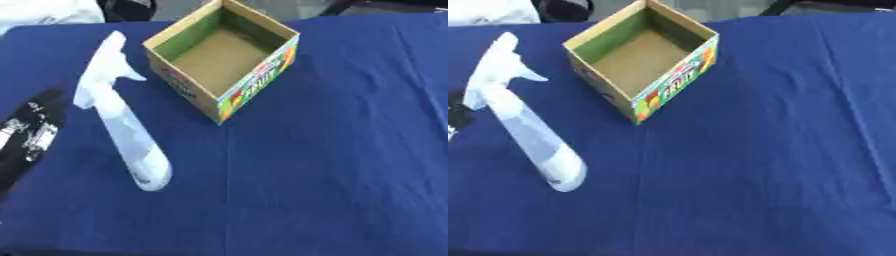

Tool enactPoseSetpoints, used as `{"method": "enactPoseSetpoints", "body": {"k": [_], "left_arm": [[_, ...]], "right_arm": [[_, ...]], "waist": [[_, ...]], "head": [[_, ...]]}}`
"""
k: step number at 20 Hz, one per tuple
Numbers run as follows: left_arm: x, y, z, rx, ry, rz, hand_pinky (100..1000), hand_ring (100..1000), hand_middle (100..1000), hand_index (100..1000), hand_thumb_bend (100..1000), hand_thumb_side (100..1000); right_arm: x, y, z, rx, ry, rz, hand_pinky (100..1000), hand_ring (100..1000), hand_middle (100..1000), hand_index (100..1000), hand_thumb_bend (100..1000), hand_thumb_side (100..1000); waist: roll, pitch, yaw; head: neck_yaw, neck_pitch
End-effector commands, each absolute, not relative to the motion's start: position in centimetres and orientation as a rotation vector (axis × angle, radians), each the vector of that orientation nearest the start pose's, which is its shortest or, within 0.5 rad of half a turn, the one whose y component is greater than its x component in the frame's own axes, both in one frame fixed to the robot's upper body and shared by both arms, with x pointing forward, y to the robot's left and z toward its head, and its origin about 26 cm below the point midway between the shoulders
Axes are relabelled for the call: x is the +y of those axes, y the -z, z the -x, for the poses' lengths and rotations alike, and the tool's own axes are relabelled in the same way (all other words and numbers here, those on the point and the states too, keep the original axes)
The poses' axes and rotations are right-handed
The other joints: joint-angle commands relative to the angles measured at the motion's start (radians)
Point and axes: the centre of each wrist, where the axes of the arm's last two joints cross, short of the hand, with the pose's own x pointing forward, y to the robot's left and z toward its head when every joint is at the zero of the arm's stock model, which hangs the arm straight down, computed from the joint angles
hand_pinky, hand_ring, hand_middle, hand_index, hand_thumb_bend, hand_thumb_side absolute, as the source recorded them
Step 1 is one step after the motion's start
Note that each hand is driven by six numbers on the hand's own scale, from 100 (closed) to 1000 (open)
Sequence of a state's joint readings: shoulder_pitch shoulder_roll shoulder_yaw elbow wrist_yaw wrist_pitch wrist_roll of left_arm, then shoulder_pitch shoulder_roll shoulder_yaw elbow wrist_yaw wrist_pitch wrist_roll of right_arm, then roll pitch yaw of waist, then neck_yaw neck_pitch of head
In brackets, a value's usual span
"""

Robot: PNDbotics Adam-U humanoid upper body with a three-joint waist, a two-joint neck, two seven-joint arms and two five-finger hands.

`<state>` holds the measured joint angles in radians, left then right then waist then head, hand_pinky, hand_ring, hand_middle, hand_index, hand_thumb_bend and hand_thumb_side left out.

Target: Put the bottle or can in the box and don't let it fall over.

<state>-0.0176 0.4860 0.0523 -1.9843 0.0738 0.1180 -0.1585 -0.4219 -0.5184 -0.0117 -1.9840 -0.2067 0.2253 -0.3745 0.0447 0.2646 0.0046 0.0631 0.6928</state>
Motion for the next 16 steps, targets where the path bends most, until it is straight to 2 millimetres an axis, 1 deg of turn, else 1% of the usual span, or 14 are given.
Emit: {"method": "enactPoseSetpoints", "body": {"k": [1,9,16], "left_arm": [[32.5,-15.4,-26.4,-1.813,0.567,-0.225,1000,1000,1000,975,131,669],[31.7,-15.7,-26.8,-1.783,0.606,-0.209,1000,1000,1000,969,142,626],[31.2,-16.0,-27.1,-1.782,0.637,-0.186,1000,1000,1000,966,140,631]], "right_arm": [[-28.0,-26.3,-30.3,-2.226,-0.048,0.350,1000,948,1000,963,100,470],[-28.0,-26.4,-30.4,-2.227,-0.051,0.346,1000,949,1000,963,100,468],[-28.0,-26.4,-30.4,-2.227,-0.052,0.345,1000,949,1000,963,100,470]], "waist": [[-0.001,-0.013,-0.002],[-0.001,-0.012,-0.005],[-0.002,-0.011,-0.007]], "head": [[0.004,-0.007],[0.004,-0.012],[0.002,-0.014]]}}
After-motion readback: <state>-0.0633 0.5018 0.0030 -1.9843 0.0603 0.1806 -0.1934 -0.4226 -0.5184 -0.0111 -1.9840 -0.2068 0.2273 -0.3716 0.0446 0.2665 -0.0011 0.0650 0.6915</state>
